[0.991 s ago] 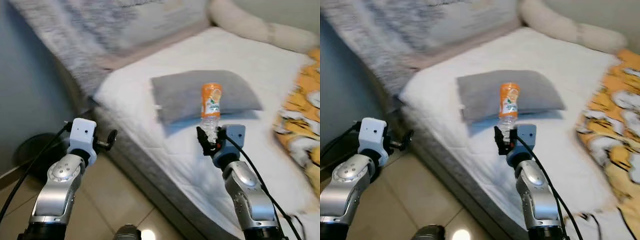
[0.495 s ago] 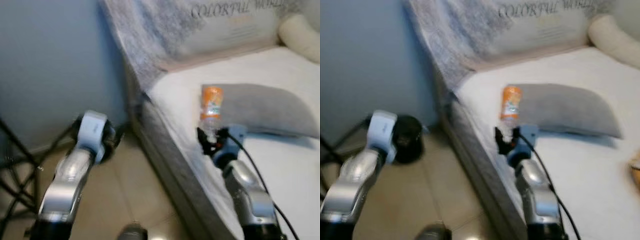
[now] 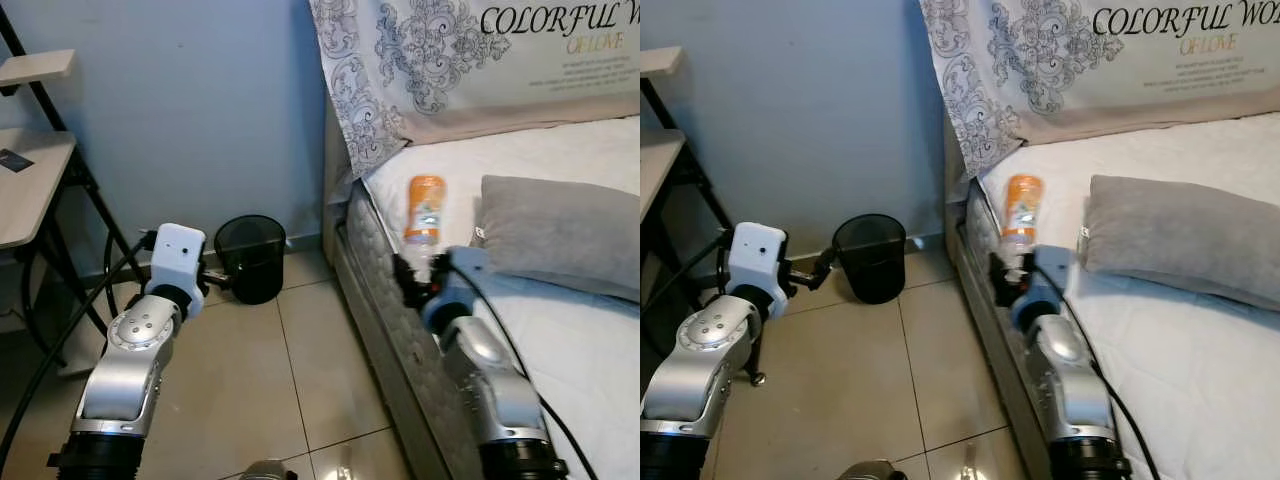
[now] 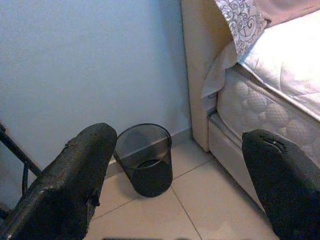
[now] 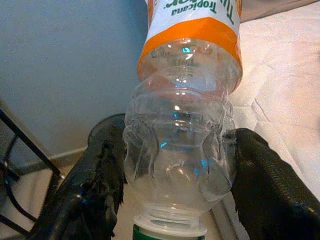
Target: Clean up the room
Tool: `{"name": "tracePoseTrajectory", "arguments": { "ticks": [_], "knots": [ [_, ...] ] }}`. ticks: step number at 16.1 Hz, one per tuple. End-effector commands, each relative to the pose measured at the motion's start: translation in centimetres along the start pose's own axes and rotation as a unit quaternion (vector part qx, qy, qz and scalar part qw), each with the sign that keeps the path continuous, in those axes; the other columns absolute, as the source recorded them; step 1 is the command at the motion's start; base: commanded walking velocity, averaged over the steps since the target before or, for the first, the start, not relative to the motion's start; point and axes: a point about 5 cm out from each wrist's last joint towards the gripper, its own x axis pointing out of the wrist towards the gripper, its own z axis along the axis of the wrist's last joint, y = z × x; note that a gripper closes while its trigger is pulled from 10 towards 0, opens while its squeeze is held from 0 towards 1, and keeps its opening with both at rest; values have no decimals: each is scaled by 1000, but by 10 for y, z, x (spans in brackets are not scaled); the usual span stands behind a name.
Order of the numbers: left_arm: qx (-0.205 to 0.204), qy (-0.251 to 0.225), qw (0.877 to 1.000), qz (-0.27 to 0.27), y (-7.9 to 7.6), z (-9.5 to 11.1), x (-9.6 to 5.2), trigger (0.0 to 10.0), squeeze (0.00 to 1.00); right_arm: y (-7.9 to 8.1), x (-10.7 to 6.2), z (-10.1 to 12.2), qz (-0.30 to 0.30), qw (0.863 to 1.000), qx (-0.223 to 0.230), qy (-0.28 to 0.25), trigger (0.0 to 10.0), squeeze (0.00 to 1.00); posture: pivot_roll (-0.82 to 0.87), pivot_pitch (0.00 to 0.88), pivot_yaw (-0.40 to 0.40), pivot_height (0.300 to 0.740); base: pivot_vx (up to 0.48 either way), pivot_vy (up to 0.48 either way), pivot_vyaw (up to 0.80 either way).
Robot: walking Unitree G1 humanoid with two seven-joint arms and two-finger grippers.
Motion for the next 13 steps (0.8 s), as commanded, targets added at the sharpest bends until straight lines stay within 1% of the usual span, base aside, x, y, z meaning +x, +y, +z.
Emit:
{"name": "tracePoseTrajectory", "arguments": {
  "ticks": [1,2,3,4,5,6,7,8,9,12,13],
  "knots": [
    [1,-4,1000,0,2,2,1,10000,0,-3,3,3,-26,999,-38,2,10000,0,54,0,19,740,330,0,0],
    [1,-4,1000,0,1,1,1,10000,0,-4,4,3,-41,998,-57,3,10000,0,54,0,18,740,334,0,0],
    [1,-5,1000,0,1,1,1,10000,0,-6,4,1,-37,998,-57,8,10000,0,61,0,12,740,334,0,0],
    [1,-6,1000,1,1,1,1,10000,0,-6,4,0,-32,998,-53,13,10000,0,61,0,12,740,334,0,0],
    [2,-6,1000,1,1,1,0,10000,0,-7,2,-2,-25,999,-16,15,10000,0,72,0,4,740,337,0,0],
    [2,-6,1000,2,1,1,0,10000,0,-8,2,-2,-26,999,-11,16,10000,0,72,0,4,740,337,0,0],
    [3,-6,1000,2,2,0,-1,10000,0,-9,2,-2,-28,999,-15,15,10000,0,81,0,-4,740,334,0,0],
    [1,-7,1000,4,3,1,-1,10000,0,-7,2,-3,-14,999,-38,15,10000,0,81,0,-2,740,334,0,494],
    [-1,-9,1000,5,3,2,0,10000,0,-6,2,-3,-13,999,-38,16,10000,0,81,0,-3,740,334,0,800],
    [2,-11,1000,-2,0,4,1,10000,0,-4,4,-4,-12,1000,-24,17,10000,0,70,0,2,740,336,0,800],
    [3,-10,1000,-3,-1,3,2,10000,0,-2,4,-4,-5,1000,-16,16,10000,0,65,0,5,740,334,0,0]
  ]
}}
